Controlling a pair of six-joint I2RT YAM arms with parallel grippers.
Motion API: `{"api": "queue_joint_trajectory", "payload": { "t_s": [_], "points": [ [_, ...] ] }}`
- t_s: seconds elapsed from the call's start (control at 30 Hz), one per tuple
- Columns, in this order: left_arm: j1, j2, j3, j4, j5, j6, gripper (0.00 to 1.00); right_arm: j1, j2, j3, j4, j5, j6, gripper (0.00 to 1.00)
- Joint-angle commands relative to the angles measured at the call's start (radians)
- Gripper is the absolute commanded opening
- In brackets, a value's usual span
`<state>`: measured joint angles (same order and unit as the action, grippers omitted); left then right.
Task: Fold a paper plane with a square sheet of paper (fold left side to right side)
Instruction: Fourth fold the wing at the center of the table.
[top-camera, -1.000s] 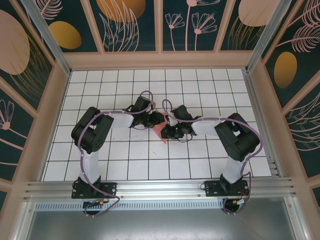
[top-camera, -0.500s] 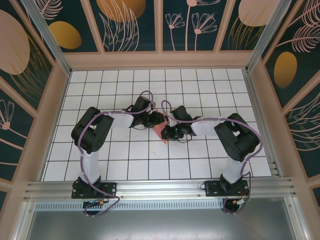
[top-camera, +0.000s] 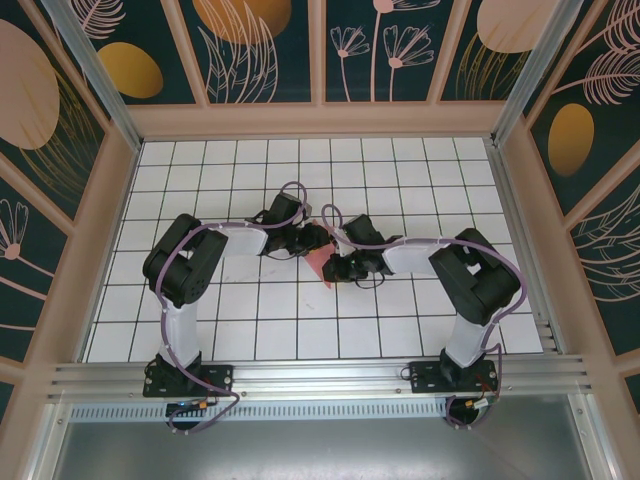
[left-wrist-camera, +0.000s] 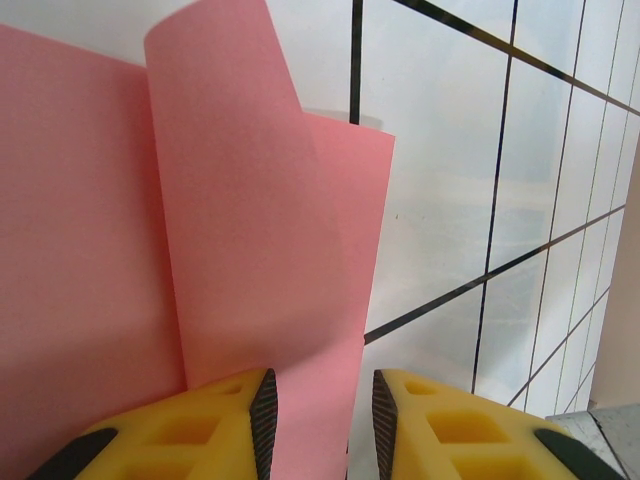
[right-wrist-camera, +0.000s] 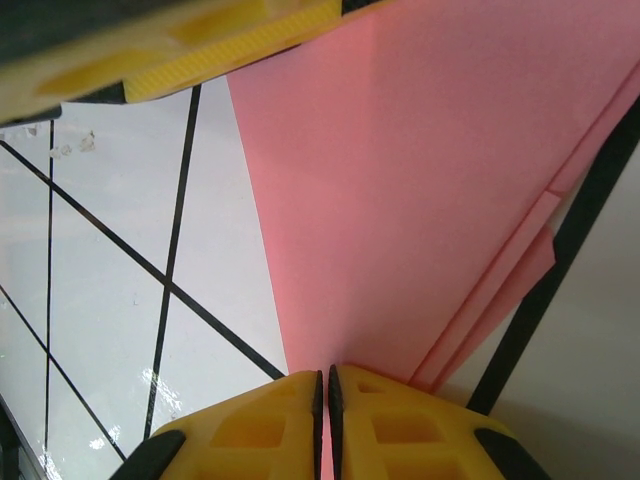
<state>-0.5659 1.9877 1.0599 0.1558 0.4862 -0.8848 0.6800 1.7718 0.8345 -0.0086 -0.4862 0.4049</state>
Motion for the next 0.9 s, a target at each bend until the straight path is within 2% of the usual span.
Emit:
{"api": "queue_joint_trajectory", "payload": {
  "t_s": [0.0,0.87],
  "points": [
    [-0.005,0.049,-0.029,-0.062,-0.062,0.013,0.34,0.027,-0.009,-0.053,-0.142,-0.016,-0.009,0.14],
    [-0.005,0.047,-0.030,-0.068,-0.069,0.018,0.34,0.052,-0.049,-0.068,-0.263,0.020,-0.065,0.13]
  ]
}}
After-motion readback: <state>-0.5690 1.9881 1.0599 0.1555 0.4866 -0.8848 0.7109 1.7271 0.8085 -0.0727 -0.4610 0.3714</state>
